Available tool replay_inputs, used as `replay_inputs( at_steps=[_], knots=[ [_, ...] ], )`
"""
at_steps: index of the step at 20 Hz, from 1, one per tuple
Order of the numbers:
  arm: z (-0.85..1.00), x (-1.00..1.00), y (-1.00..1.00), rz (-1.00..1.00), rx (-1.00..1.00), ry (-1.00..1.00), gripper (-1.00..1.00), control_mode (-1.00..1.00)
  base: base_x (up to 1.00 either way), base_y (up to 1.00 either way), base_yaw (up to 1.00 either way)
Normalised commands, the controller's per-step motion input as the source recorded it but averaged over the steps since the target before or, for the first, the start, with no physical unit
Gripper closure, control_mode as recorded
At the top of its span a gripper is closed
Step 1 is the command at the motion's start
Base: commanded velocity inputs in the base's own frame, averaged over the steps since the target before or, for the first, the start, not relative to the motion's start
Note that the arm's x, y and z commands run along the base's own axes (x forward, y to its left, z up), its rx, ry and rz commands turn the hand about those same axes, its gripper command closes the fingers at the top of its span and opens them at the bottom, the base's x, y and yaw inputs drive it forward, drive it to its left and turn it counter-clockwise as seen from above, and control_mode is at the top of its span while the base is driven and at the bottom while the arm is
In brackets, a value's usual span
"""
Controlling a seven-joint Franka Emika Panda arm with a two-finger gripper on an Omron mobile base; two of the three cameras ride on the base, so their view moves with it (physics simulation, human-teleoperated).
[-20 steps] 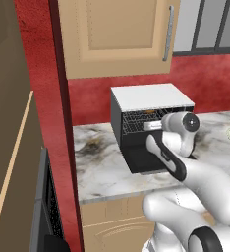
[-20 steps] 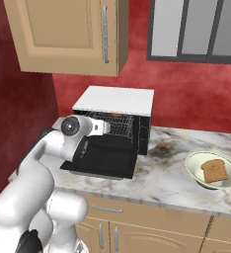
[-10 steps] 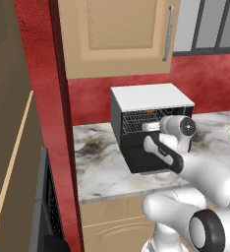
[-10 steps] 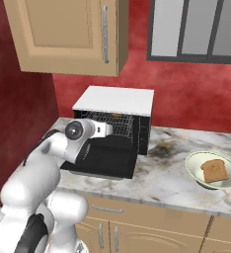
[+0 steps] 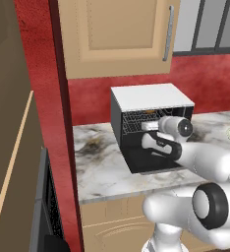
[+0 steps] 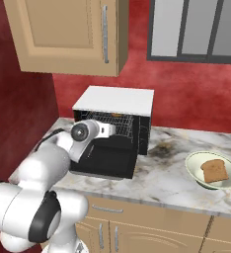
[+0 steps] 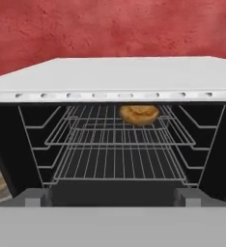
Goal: Pick up the heated bread from the toaster oven and place it in the bowl. Then move the bread bowl to the dining counter.
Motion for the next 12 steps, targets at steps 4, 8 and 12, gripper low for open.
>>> replay_inputs(
  at_steps=[4,8,12],
  knots=[
    [-0.01,0.32,-0.03,0.00,0.06,-0.02,-1.00,-1.00,0.00,0.00,0.00],
    [-0.06,0.32,0.00,0.00,0.06,0.00,-1.00,-1.00,0.00,0.00,0.00],
    [-0.15,0.27,-0.01,0.00,0.03,-0.01,-1.00,-1.00,0.00,0.00,0.00]
  ],
)
